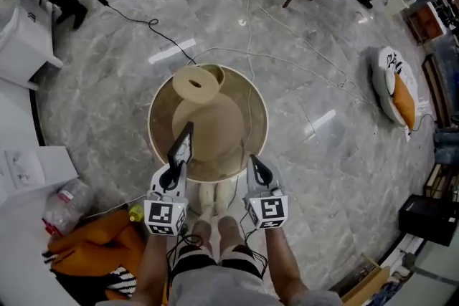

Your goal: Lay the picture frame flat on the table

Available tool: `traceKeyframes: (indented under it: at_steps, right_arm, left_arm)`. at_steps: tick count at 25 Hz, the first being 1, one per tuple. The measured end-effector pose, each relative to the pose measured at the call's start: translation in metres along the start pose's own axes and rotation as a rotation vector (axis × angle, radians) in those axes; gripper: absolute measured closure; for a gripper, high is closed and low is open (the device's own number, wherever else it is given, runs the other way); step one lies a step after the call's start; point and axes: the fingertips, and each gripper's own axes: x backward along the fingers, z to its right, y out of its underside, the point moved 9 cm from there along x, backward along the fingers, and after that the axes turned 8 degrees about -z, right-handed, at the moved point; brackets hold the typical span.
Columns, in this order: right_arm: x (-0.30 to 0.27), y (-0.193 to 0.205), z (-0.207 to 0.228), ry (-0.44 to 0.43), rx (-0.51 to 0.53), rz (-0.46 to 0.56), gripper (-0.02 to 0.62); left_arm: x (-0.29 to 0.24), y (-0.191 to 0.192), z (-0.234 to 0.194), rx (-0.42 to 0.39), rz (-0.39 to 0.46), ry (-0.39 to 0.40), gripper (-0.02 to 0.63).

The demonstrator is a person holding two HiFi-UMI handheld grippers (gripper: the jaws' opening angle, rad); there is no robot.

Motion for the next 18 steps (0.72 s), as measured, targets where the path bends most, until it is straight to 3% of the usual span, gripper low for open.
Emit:
traceKeyframes:
  at_steps: [18]
  right_arm:
    - [-0.147, 0.145, 0.041, -0.115, 0.006, -0.177, 0.597]
  left_arm:
    - [-0.141, 0.129, -0.038, 0.105, -0.128, -0.064, 0.571]
